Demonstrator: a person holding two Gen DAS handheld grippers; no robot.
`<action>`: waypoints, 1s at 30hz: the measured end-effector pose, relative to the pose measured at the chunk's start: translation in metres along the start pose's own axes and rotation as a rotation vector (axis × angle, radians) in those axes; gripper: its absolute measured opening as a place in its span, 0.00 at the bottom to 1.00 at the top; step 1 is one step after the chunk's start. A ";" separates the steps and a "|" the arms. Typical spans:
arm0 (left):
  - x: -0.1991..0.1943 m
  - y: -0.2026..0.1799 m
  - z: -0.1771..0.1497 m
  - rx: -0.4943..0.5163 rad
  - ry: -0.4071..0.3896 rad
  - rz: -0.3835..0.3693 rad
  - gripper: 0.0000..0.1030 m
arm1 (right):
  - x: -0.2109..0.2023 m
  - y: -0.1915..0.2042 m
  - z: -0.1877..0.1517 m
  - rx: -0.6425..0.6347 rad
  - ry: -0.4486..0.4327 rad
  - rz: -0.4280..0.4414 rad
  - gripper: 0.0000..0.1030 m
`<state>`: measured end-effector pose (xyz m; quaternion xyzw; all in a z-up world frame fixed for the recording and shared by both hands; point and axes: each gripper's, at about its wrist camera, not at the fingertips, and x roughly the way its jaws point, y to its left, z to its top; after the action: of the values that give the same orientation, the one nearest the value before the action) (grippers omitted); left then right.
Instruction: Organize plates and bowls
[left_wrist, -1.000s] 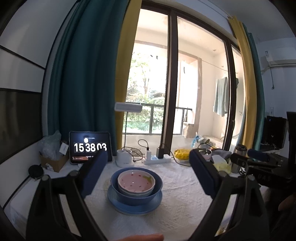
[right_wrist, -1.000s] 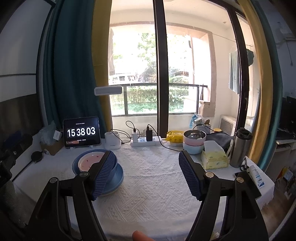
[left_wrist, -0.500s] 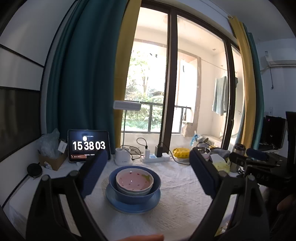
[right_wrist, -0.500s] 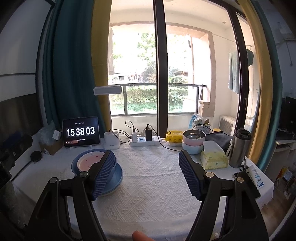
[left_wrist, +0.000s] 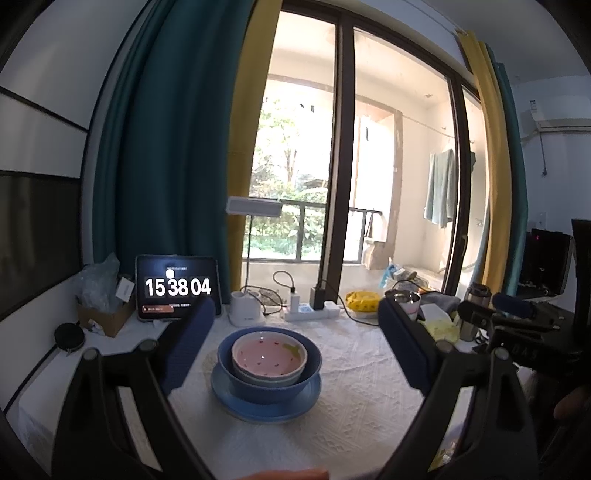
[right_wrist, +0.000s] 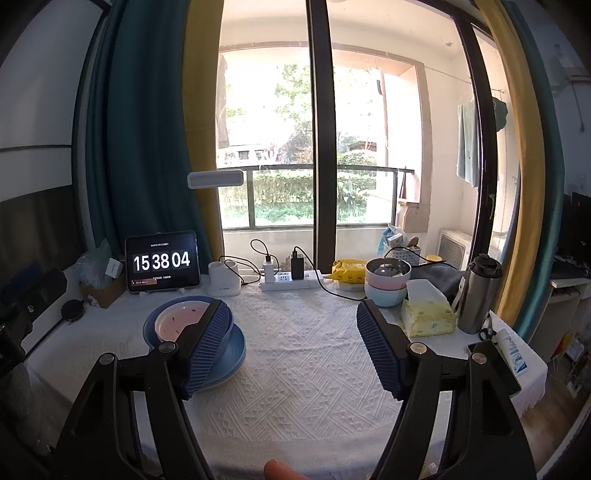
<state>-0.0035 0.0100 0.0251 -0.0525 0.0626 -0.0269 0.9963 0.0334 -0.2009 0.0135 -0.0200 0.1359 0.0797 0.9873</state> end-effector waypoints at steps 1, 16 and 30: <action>0.000 0.000 0.000 0.000 0.001 0.001 0.89 | 0.000 0.000 0.000 0.000 0.000 0.001 0.73; 0.000 -0.001 -0.001 -0.002 0.007 -0.002 0.89 | 0.001 0.000 -0.002 0.002 0.002 0.000 0.73; -0.001 -0.002 -0.001 -0.002 0.009 -0.003 0.89 | 0.004 -0.002 -0.004 0.013 0.011 0.007 0.73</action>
<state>-0.0044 0.0078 0.0242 -0.0537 0.0672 -0.0285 0.9959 0.0361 -0.2031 0.0085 -0.0133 0.1416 0.0820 0.9864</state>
